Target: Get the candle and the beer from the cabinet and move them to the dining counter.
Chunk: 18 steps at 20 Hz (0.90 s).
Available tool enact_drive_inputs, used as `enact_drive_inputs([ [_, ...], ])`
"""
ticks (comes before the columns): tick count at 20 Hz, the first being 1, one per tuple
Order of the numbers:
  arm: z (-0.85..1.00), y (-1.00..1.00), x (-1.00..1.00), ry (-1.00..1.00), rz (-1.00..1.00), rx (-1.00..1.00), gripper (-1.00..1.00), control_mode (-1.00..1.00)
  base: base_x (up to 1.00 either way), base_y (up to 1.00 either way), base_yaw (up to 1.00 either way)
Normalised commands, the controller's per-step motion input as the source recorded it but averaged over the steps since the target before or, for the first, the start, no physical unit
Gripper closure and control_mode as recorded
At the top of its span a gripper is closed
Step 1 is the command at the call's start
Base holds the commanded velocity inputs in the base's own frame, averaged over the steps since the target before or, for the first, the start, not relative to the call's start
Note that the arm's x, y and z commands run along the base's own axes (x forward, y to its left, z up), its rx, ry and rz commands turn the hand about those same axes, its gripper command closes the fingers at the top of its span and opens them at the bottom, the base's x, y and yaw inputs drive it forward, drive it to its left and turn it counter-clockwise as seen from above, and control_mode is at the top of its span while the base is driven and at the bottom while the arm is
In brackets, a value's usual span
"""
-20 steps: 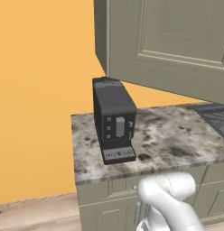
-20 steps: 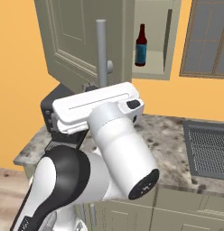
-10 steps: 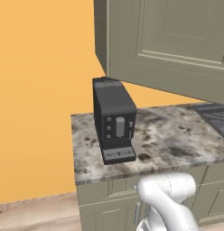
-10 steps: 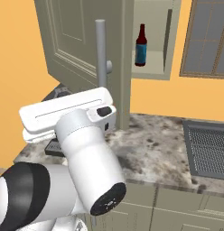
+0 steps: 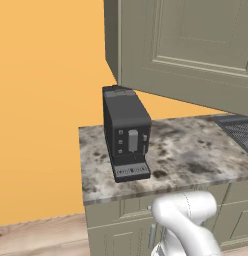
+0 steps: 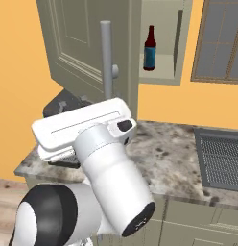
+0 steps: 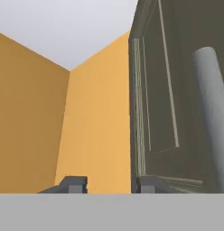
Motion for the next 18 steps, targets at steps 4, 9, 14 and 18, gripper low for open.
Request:
enact_drive_inputs([
  [4, 0.00, -0.92, 0.05, 0.00, 0.21, 0.02, -1.00, -1.00, 0.00, 0.00, 0.00],
  [9, 0.02, -0.71, 0.00, 0.00, 0.18, 0.00, -1.00, -1.00, 0.00, 0.00, 0.00],
  [14, 0.16, -0.10, 0.18, 0.04, 0.07, 0.00, -1.00, -1.00, 0.00, 0.00, 0.00],
  [18, 0.09, -0.05, 0.25, 0.02, 0.06, 0.00, -1.00, -1.00, 0.00, 0.00, 0.00],
])
